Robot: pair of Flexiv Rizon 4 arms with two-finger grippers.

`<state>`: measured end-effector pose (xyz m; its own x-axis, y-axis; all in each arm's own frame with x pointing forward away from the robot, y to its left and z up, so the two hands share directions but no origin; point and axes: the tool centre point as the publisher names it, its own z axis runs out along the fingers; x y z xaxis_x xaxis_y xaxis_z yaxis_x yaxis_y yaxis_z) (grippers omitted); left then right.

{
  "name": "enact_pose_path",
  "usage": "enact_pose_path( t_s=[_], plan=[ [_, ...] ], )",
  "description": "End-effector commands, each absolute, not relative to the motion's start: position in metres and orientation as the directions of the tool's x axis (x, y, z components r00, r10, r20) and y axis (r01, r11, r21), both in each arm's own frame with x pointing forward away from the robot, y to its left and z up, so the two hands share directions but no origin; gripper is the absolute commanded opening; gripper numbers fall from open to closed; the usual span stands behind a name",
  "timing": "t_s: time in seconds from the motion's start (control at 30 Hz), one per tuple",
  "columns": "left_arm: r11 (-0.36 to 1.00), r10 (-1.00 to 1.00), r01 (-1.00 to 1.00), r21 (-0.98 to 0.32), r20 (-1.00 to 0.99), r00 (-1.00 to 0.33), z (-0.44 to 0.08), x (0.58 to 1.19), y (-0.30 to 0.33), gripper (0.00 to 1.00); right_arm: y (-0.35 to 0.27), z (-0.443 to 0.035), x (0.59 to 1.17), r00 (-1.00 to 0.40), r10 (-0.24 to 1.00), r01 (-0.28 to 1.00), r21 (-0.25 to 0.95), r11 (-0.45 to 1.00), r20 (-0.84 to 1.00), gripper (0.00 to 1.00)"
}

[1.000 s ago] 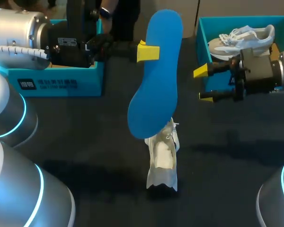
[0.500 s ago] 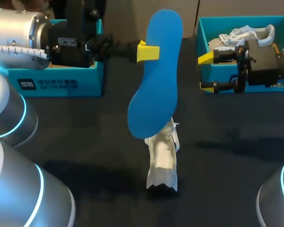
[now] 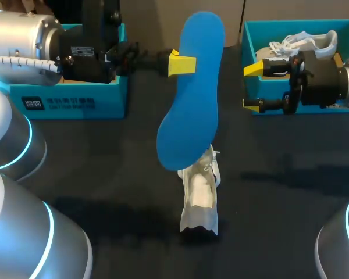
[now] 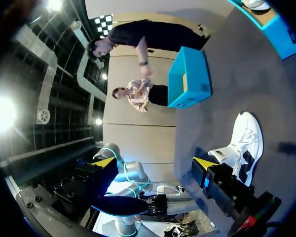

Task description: Take the shoe out of the shoebox, open the shoe tongue, remove and reinsert the insole, then place the shoe into the shoebox

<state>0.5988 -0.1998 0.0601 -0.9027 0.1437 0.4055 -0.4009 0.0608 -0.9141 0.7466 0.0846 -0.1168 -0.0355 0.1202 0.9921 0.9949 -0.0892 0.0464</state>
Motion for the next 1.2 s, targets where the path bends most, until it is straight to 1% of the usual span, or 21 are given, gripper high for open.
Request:
enact_pose_path(
  t_s=[0.03,0.1,0.6,0.63,0.67,0.7,0.73,0.9,1.0,1.07,1.2],
  plan=[
    [0.053,0.179,-0.321,-0.945,0.326,-0.928,0.063,0.608,-0.199,0.00,0.086,-0.117,0.748,-0.035,0.122,0.995,0.046,-0.089,0.992,1.00],
    [0.034,0.210,-0.267,-0.963,0.268,-0.940,0.066,0.612,-0.197,0.00,0.086,-0.117,0.748,-0.035,0.122,0.995,0.046,-0.089,0.992,1.00],
    [0.034,0.210,-0.267,-0.963,0.268,-0.940,0.066,0.612,-0.197,0.00,0.086,-0.117,0.748,-0.035,0.122,0.995,0.046,-0.089,0.992,1.00],
    [0.026,0.222,-0.062,-0.998,0.066,-0.973,0.081,0.631,-0.175,0.00,0.086,-0.117,0.748,-0.035,0.122,0.995,0.046,-0.089,0.992,1.00],
    [0.014,0.234,0.147,-0.989,-0.140,-0.962,0.082,0.634,-0.173,0.00,0.086,-0.117,0.748,-0.035,0.122,0.995,0.046,-0.089,0.992,1.00],
    [-0.001,0.244,0.350,-0.937,-0.340,-0.908,0.083,0.636,-0.172,0.00,0.086,-0.117,0.748,-0.035,0.122,0.995,0.046,-0.089,0.992,1.00],
    [-0.005,0.244,0.470,-0.883,-0.457,-0.855,0.083,0.636,-0.173,0.00,0.086,-0.117,0.748,-0.035,0.122,0.995,0.046,-0.089,0.992,1.00],
    [0.016,0.246,0.503,-0.864,-0.484,-0.840,0.083,0.638,-0.175,0.00,0.086,-0.117,0.748,-0.035,0.122,0.995,0.046,-0.089,0.992,1.00],
    [0.007,0.249,0.540,-0.841,-0.522,-0.816,0.083,0.639,-0.176,0.00,0.086,-0.117,0.748,-0.035,0.122,0.995,0.046,-0.089,0.992,1.00],
    [-0.022,0.247,0.566,-0.824,-0.553,-0.796,0.082,0.638,-0.176,0.00,0.086,-0.117,0.748,-0.035,0.122,0.995,0.046,-0.089,0.992,1.00],
    [-0.055,0.235,0.667,-0.743,-0.659,-0.715,0.076,0.635,-0.176,0.00,0.086,-0.117,0.748,-0.035,0.122,0.995,0.046,-0.089,0.992,1.00]
  ],
)
